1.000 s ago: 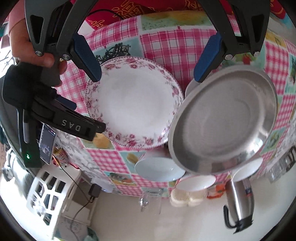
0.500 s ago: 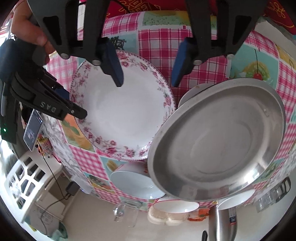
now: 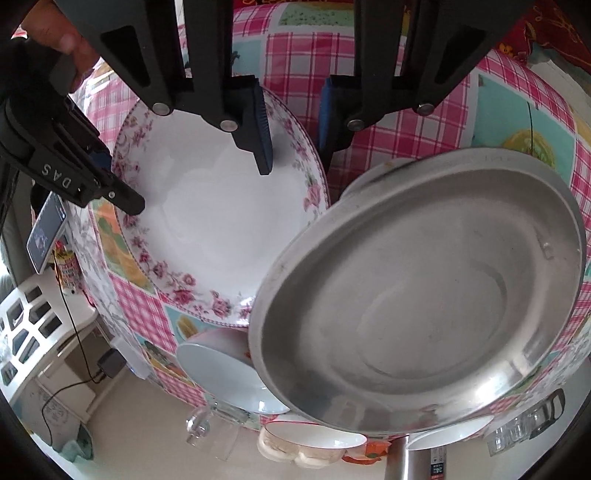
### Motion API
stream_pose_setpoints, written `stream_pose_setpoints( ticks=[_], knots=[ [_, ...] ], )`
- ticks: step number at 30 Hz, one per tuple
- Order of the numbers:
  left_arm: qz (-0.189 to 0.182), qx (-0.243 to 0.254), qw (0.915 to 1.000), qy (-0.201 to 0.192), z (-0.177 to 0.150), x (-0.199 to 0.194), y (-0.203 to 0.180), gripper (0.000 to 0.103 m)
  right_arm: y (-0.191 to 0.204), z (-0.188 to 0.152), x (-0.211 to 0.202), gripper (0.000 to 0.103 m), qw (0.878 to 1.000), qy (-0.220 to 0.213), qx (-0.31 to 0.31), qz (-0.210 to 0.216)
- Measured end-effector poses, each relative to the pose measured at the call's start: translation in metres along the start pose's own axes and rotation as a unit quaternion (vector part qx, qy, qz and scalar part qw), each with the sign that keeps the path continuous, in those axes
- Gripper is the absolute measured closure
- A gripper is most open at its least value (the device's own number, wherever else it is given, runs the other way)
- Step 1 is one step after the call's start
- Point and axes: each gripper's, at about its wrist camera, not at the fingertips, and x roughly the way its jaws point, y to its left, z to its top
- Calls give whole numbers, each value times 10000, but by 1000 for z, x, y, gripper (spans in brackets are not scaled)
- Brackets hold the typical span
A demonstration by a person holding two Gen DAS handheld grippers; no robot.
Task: Organize plates and bowls
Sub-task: 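Lift the rose-rim plate with the right tool while the left tool grips the steel tray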
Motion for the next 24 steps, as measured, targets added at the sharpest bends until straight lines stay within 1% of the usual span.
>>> stream_pose_setpoints(
  ticks=[9, 12, 14, 15, 19, 24],
  knots=[
    [19, -195, 9996, -188, 9, 4, 4, 79, 10, 0, 5, 75, 9994, -21, -299, -161],
    [62, -144, 9996, -226, 10, 5, 2, 78, 14, 1, 7, 75, 9989, -30, -408, -224],
    [90, -82, 9997, -230, 11, 5, 1, 79, 15, 0, 8, 79, 9985, -37, -469, -287],
    [79, -48, 9997, -211, 10, 5, -1, 79, 15, 0, 8, 79, 9984, -41, -485, -299],
    [62, 104, 9998, -183, 8, 6, -6, 79, 10, 2, 7, 82, 9991, -38, -357, -217],
    [-56, 329, 9994, -96, 7, 8, -13, 79, -4, 3, 2, 84, 9999, -95, -61, -129]
  ],
)
